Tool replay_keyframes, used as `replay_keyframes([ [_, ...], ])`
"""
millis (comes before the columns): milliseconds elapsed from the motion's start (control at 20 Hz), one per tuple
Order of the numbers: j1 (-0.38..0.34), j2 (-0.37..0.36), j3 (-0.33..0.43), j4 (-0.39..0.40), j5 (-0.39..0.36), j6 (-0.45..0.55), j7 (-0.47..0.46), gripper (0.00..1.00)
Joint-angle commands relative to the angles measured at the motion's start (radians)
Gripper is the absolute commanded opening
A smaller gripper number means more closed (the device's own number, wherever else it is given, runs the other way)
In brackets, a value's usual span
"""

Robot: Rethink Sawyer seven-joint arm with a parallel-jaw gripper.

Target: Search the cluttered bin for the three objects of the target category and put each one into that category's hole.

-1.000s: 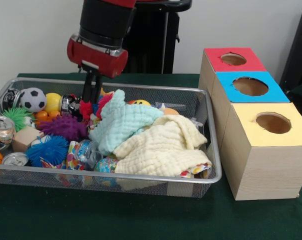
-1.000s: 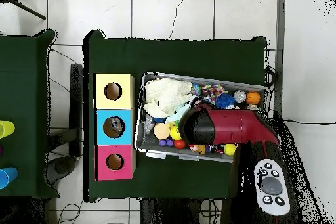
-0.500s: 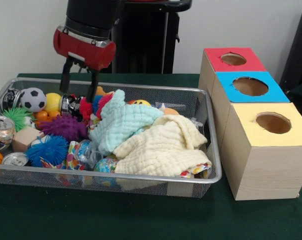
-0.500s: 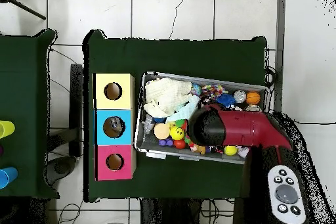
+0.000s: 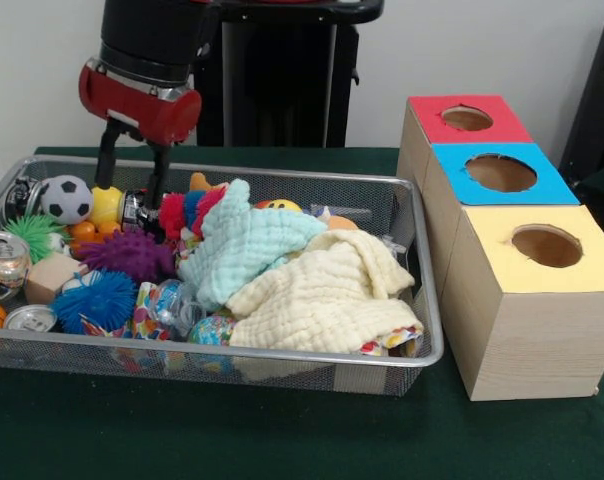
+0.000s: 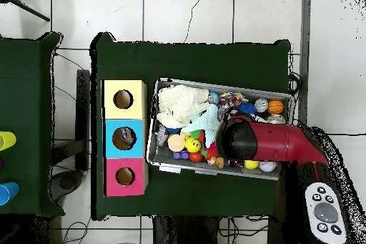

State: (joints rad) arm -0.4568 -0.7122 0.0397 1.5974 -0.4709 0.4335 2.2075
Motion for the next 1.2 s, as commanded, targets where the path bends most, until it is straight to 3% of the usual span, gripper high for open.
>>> replay_keyframes([
  [50,-0.007,0.075,0.081,0.111,-0.003,-0.075,0.023,1.00],
  [450,-0.027,0.108,0.095,0.127,0.004,-0.122,0.027,1.00],
  [900,-0.033,0.201,0.086,0.096,-0.014,-0.213,0.041,1.00],
  [1200,-0.033,0.295,0.079,0.035,-0.030,-0.283,0.039,1.00],
])
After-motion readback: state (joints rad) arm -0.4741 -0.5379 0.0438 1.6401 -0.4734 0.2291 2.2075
